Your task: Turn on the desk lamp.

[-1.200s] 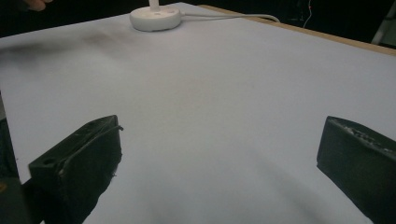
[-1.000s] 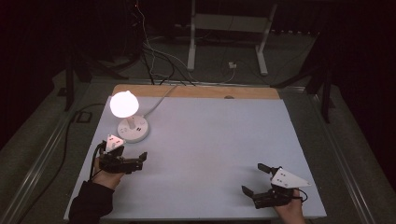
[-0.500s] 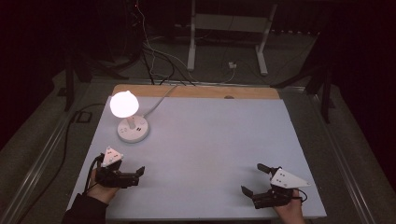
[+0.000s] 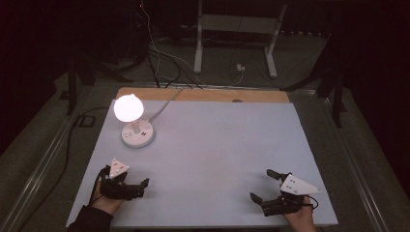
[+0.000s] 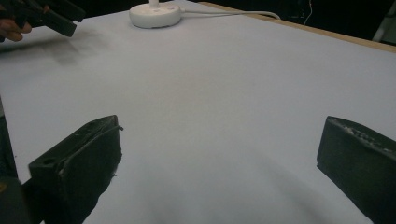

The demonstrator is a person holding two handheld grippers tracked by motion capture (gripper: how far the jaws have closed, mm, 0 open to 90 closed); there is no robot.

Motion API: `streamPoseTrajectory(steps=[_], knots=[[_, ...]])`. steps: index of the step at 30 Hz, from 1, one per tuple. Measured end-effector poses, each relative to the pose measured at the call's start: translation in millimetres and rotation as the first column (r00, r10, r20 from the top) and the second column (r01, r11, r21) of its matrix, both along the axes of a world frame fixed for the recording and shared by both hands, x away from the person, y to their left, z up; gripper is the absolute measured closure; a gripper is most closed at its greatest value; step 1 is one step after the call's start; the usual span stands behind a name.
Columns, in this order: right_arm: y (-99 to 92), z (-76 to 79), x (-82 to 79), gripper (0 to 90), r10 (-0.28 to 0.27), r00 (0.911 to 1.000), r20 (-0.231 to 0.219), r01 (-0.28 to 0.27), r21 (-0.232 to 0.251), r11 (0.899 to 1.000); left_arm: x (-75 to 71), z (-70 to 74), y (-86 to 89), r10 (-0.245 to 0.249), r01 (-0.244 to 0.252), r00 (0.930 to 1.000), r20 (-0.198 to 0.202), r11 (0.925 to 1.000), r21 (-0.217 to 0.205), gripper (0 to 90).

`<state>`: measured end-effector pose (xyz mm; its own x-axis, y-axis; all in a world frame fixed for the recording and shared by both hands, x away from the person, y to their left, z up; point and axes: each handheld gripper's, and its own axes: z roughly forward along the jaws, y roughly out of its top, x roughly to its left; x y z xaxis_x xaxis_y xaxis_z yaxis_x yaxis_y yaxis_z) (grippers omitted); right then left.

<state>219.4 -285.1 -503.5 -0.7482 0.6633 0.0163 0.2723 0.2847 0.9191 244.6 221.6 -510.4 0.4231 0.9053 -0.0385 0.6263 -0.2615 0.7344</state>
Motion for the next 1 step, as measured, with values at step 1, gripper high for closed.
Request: streamPoseTrajectory(steps=[1], knots=[[0.0,0.0,0.0,0.0,-0.001,1.0000,-0.002,0.001,0.002,1.000,0.2,0.6,0.5,0.002,-0.002,1.0000,0.001,1.0000,0.002,0.4]])
